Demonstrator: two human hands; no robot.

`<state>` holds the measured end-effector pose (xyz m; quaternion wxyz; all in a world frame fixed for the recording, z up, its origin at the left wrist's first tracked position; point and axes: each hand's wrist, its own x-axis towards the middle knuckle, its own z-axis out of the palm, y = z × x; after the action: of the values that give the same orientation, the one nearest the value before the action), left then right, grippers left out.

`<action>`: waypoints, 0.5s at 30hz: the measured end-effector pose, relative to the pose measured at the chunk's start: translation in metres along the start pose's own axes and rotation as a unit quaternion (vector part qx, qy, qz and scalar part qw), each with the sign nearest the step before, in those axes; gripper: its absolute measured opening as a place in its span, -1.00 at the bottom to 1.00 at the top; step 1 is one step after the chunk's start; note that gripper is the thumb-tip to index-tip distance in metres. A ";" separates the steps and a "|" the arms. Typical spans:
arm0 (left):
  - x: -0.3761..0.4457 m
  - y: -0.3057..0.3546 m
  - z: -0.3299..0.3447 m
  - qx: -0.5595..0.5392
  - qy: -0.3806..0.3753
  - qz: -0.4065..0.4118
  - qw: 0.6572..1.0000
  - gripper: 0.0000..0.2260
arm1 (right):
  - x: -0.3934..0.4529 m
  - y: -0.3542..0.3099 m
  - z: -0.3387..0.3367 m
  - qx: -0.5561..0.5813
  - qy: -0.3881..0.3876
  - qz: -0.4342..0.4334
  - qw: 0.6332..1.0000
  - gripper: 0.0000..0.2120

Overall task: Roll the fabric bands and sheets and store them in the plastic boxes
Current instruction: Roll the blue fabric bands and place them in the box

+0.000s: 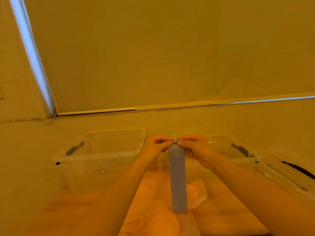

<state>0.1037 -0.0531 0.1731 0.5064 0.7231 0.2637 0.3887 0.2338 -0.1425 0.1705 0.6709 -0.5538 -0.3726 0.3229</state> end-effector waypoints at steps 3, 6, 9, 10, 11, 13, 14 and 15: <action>0.001 -0.001 -0.002 0.018 0.000 0.011 1.000 -0.89 | -0.002 0.000 0.000 0.024 -0.015 0.000 1.000 -0.94; 0.000 0.000 -0.001 0.028 0.005 0.009 1.000 -0.87 | 0.000 0.003 -0.001 0.030 -0.003 -0.008 1.000 -0.93; -0.001 -0.001 0.001 0.054 0.010 -0.018 0.998 -0.91 | 0.002 0.006 -0.002 0.025 0.009 -0.015 1.000 -0.87; -0.001 -0.001 0.001 0.056 0.010 -0.029 0.998 -0.97 | 0.003 0.006 -0.002 0.026 0.008 -0.017 0.999 -0.85; -0.002 -0.002 0.002 0.057 0.010 -0.033 0.998 -0.96 | 0.003 0.006 -0.003 0.025 0.007 -0.019 0.999 -0.83; -0.002 -0.004 0.003 0.059 0.010 -0.028 0.998 -0.90 | 0.002 0.006 -0.004 0.020 0.005 -0.021 1.000 -0.81; -0.002 -0.005 0.003 0.058 0.010 -0.023 0.998 -0.89 | 0.002 0.007 -0.004 0.019 0.005 -0.021 1.000 -0.80; -0.002 -0.006 0.003 0.056 0.011 -0.019 0.998 -0.91 | 0.002 0.007 -0.003 0.018 0.004 -0.021 1.000 -0.78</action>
<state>0.1053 -0.0538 0.1665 0.4698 0.7406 0.3043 0.3718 0.2374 -0.1415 0.1635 0.6890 -0.5353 -0.3750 0.3132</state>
